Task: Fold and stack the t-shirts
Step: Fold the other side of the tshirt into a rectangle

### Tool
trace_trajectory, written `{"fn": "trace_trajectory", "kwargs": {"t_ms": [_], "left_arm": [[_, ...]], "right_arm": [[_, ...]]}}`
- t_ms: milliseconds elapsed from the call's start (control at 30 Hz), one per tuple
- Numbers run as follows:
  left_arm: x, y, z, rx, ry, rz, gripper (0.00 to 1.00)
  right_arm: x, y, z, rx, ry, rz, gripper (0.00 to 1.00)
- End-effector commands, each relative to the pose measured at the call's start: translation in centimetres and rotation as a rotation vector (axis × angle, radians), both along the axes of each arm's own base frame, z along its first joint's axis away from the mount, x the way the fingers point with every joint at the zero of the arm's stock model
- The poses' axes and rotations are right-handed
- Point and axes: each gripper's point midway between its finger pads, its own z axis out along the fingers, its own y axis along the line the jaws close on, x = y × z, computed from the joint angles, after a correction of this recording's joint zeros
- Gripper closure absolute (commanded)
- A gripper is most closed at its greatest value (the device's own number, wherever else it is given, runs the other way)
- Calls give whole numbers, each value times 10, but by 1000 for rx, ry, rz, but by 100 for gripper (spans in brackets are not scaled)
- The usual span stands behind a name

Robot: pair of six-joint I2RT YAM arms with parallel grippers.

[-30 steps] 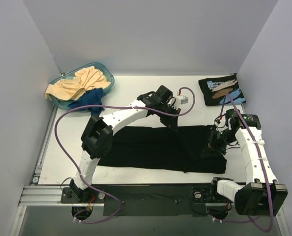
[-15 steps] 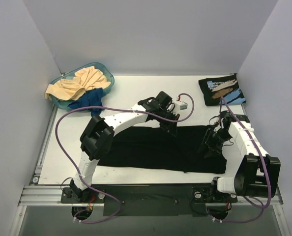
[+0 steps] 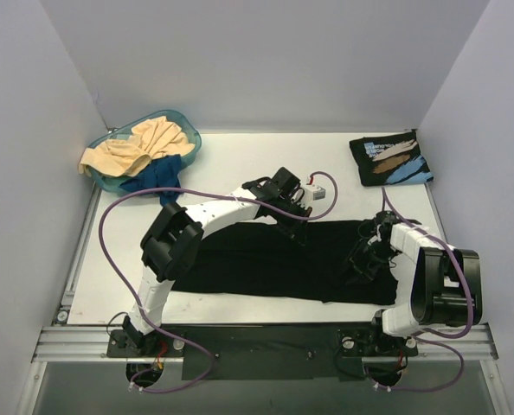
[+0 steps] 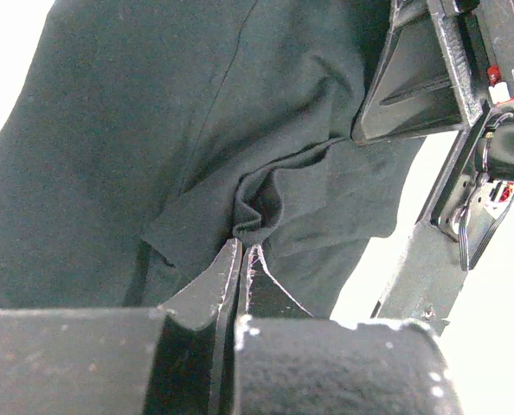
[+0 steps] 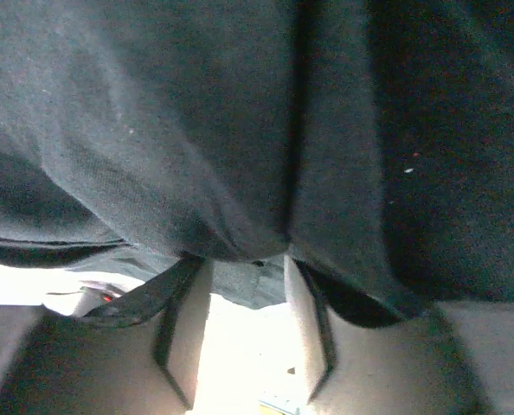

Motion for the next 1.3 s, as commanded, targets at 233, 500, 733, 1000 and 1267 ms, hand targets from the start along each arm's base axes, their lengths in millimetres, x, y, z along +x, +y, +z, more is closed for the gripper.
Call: {"fn": "trace_trajectory", "kwargs": {"t_ms": [233, 500, 733, 1000, 1267], "left_arm": [[11, -8, 26, -70, -70, 1, 100], [11, -7, 26, -67, -70, -1, 100], [10, -6, 28, -68, -75, -3, 100], [11, -8, 27, -69, -73, -3, 100], [9, -6, 27, -68, -72, -7, 100]], "right_arm": [[-5, 19, 11, 101, -14, -50, 78], [5, 19, 14, 101, -58, -56, 77], [-8, 13, 16, 62, -2, -11, 70], [-18, 28, 20, 133, -25, -32, 65], [-7, 27, 14, 127, -30, -56, 62]]}}
